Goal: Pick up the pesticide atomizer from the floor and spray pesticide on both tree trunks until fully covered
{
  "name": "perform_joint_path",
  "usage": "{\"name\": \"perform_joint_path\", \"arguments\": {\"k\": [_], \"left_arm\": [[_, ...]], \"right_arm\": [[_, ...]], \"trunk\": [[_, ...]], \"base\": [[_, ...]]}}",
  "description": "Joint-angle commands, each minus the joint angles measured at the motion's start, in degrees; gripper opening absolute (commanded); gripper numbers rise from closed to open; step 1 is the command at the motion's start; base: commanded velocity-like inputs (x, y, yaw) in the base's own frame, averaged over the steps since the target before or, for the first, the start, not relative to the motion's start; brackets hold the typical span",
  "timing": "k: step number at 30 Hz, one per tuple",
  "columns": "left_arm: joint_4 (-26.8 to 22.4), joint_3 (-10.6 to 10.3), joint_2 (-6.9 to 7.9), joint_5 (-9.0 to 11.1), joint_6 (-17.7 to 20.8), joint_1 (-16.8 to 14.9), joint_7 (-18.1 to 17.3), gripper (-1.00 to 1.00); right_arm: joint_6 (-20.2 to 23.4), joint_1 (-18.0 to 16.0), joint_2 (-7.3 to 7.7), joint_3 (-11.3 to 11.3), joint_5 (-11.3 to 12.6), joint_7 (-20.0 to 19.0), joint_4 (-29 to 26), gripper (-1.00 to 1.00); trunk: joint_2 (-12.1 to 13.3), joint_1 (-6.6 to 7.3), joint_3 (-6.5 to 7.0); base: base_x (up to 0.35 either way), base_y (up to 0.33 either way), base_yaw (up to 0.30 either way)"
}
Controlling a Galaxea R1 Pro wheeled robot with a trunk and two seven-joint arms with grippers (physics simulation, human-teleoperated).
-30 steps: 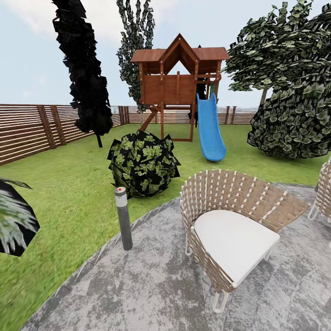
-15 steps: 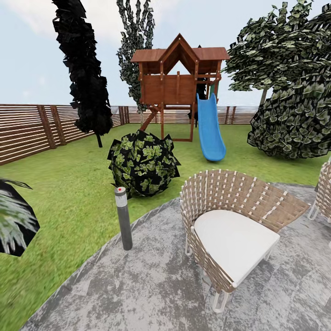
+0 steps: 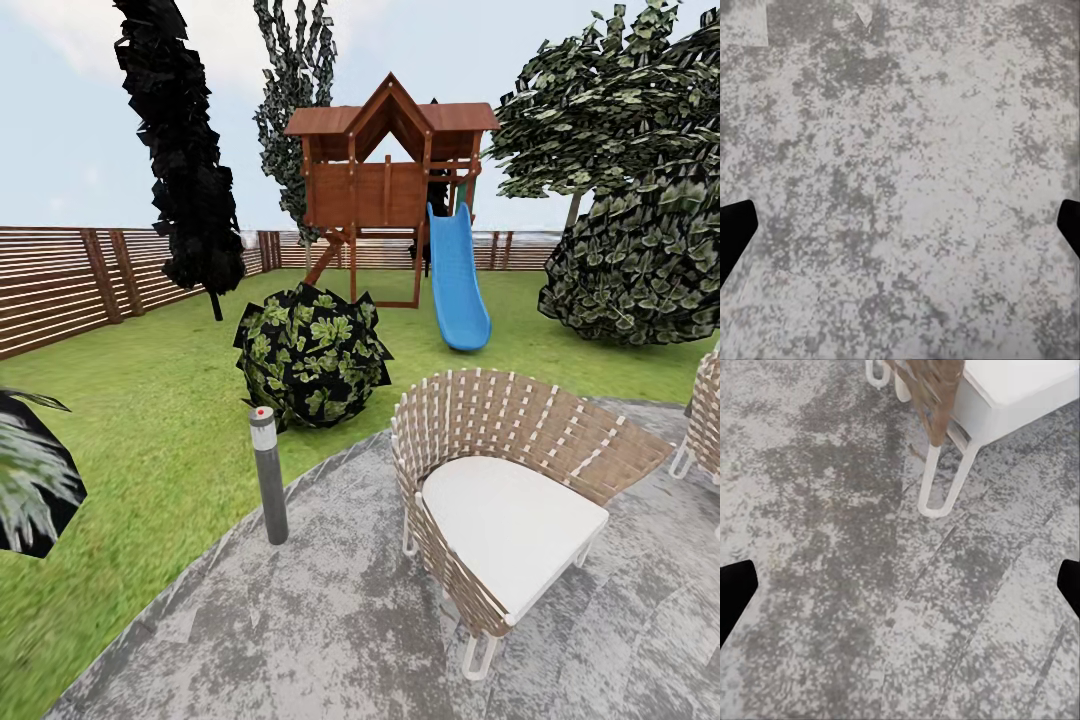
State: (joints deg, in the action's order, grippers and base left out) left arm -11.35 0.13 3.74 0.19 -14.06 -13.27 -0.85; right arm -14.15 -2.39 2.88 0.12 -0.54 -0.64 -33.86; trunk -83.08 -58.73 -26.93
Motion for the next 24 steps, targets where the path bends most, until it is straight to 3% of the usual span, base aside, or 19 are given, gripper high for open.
{"name": "perform_joint_path", "arguments": {"k": [1,14,24], "left_arm": [[0.10,-0.02,0.00,0.00,-0.07,0.06,0.02,1.00],[0.93,-0.04,-0.11,0.08,-3.26,0.00,0.06,1.00],[0.97,0.00,-0.23,0.08,-3.26,0.00,0.06,1.00]], "right_arm": [[0.00,-0.01,-0.06,-0.01,0.00,0.03,0.01,1.00],[0.16,-0.01,-0.15,-0.42,0.42,0.39,-0.31,1.00],[0.18,-0.07,0.18,-0.54,0.36,0.31,-0.46,1.00]], "trunk": [[0.00,0.00,0.00],[0.00,0.00,0.00],[0.00,0.00,0.00]], "base": [[0.000,0.000,-0.018],[-0.009,0.000,-0.250],[-0.304,0.000,-0.300]]}}
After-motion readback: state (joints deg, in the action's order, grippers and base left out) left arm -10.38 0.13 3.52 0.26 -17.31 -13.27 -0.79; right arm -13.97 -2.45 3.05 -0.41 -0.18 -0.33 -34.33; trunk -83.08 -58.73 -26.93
